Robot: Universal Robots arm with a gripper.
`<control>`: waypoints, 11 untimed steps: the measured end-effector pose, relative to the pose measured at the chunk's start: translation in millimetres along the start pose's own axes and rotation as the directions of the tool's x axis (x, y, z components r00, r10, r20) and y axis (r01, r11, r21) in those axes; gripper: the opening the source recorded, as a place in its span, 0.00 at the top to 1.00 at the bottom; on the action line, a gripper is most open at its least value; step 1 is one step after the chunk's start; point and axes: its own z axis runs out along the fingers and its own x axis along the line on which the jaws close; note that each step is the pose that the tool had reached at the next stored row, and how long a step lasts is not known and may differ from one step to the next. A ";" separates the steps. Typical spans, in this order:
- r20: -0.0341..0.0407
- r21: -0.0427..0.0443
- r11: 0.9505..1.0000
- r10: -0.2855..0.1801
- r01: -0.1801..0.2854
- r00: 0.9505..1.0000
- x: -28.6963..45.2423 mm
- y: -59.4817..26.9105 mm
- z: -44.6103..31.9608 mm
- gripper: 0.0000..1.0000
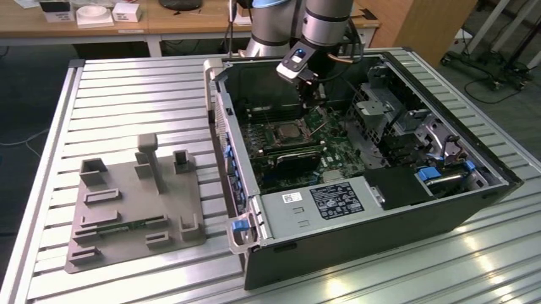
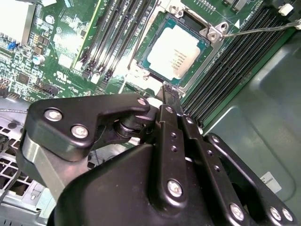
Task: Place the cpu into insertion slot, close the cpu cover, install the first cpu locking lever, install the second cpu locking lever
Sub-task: 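Close the cpu cover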
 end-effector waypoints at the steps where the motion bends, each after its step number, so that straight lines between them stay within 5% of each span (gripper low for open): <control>1: 0.000 0.000 1.000 0.000 0.000 1.000 0.0 0.2 0.0 0.90; 11: 0.000 0.000 1.000 0.000 0.000 1.000 -0.2 9.0 0.1 0.90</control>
